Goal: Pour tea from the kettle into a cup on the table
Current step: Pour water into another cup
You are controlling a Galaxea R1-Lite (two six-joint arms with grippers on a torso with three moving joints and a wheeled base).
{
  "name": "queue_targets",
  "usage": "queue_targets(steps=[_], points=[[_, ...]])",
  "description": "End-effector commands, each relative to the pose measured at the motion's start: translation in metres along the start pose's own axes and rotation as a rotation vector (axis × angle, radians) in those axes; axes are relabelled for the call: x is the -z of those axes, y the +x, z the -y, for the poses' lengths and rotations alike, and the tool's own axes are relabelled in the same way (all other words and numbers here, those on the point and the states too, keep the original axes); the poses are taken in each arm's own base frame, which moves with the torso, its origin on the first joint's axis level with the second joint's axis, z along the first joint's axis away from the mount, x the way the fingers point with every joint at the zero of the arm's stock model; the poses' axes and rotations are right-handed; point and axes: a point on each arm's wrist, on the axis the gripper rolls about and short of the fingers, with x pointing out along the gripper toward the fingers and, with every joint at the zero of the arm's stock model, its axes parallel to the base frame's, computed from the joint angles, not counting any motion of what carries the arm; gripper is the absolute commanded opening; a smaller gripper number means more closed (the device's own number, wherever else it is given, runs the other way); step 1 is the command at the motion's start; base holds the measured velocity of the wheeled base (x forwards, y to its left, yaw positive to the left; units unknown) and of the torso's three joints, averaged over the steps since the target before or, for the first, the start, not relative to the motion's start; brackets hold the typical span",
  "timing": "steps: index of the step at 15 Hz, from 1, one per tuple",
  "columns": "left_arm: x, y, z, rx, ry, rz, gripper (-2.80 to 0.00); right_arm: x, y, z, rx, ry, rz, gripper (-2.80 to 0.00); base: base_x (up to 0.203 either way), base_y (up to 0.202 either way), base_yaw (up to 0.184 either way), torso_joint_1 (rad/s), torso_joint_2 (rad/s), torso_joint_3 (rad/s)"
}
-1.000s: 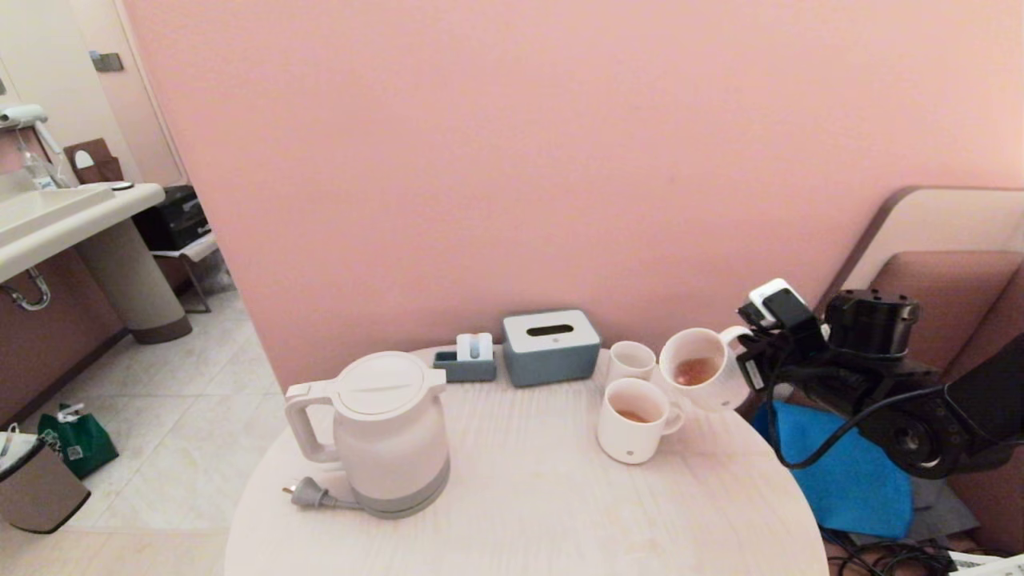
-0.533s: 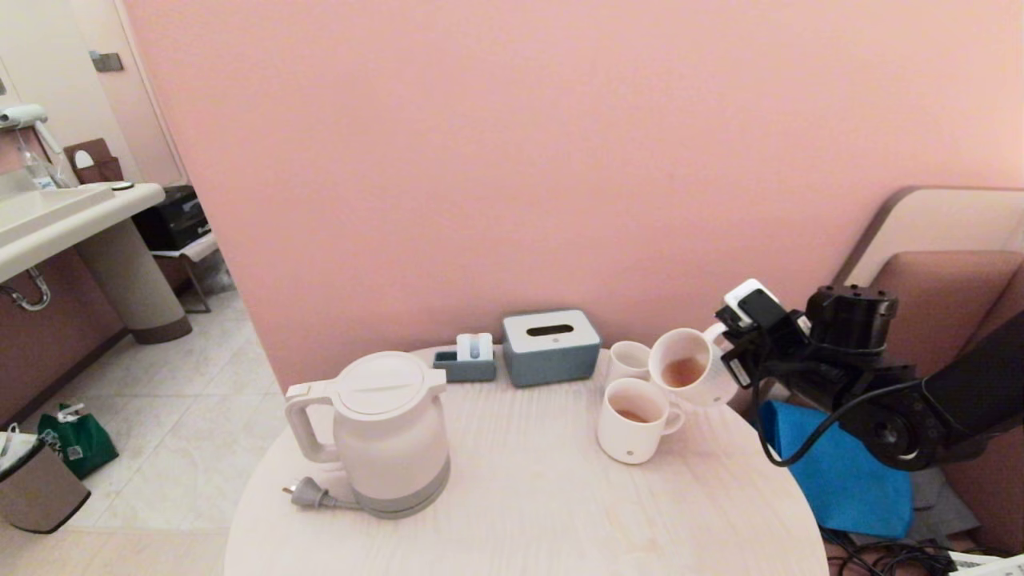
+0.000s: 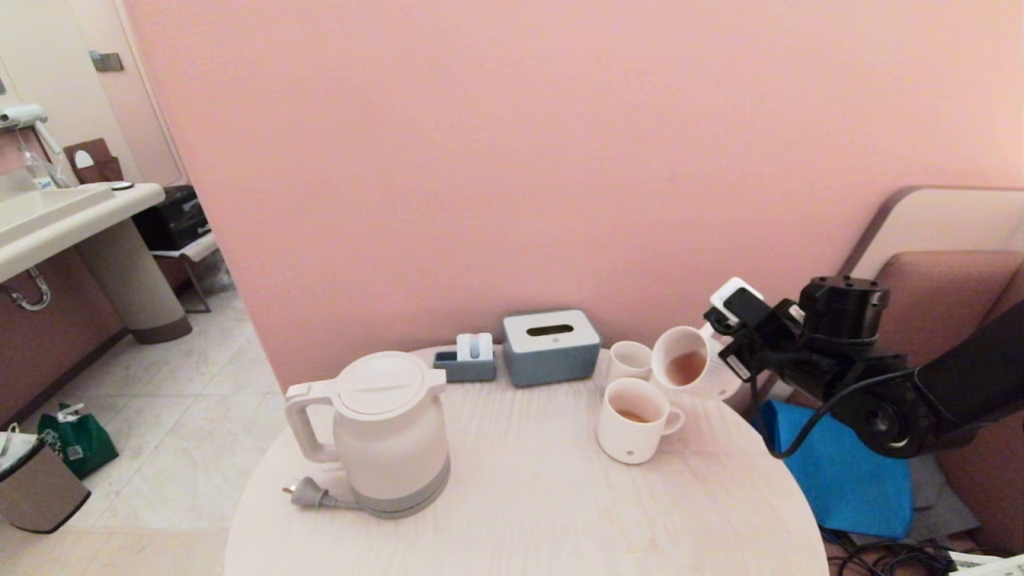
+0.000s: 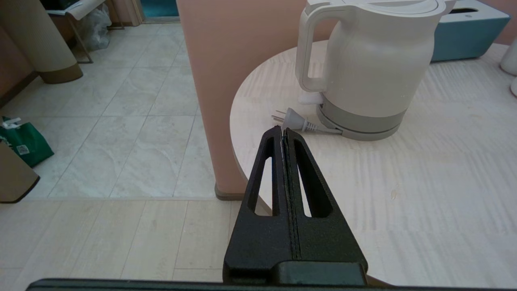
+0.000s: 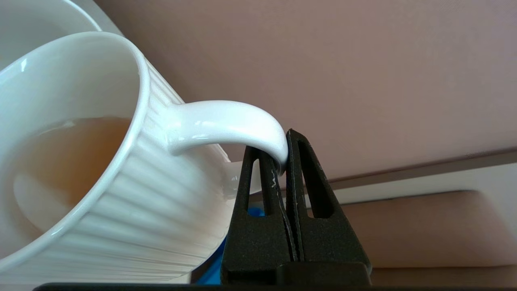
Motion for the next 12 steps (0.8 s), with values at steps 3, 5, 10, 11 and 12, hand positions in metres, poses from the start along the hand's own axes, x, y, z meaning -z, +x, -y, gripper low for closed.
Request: queue_targets(steps=[3,5,10,11,12], points=[[0.0,0.0,0.0,-0.001,-0.001,-0.001,-2.8,-0.01,0.0,-0.005,0.005,-0.066,0.021,-2.8,0.0,0.0,0.0,0.0,0.0,0.0],[0.0,0.0,0.0,-0.001,-0.001,-0.003,-2.8,-0.016,0.0,-0.008,0.011,-0.103,0.031,-2.8,0.0,0.0,0.0,0.0,0.0,0.0],[0.0,0.0,0.0,-0.001,-0.001,-0.003,-2.8,-0.025,-0.002,-0.015,0.013,-0.181,0.042,-2.8,0.0,0.0,0.0,0.0,0.0,0.0],[0.0,0.0,0.0,-0.001,-0.001,-0.003,-2.8,-0.025,-0.002,-0.015,0.013,-0.191,0.042,-2.8,0.0,0.0,0.0,0.0,0.0,0.0],[0.0,0.0,0.0,-0.001,-0.001,-0.001,-2.8,-0.027,-0.003,-0.018,0.01,-0.201,0.043,-2.8,0.0,0.0,0.0,0.0,0.0,0.0]])
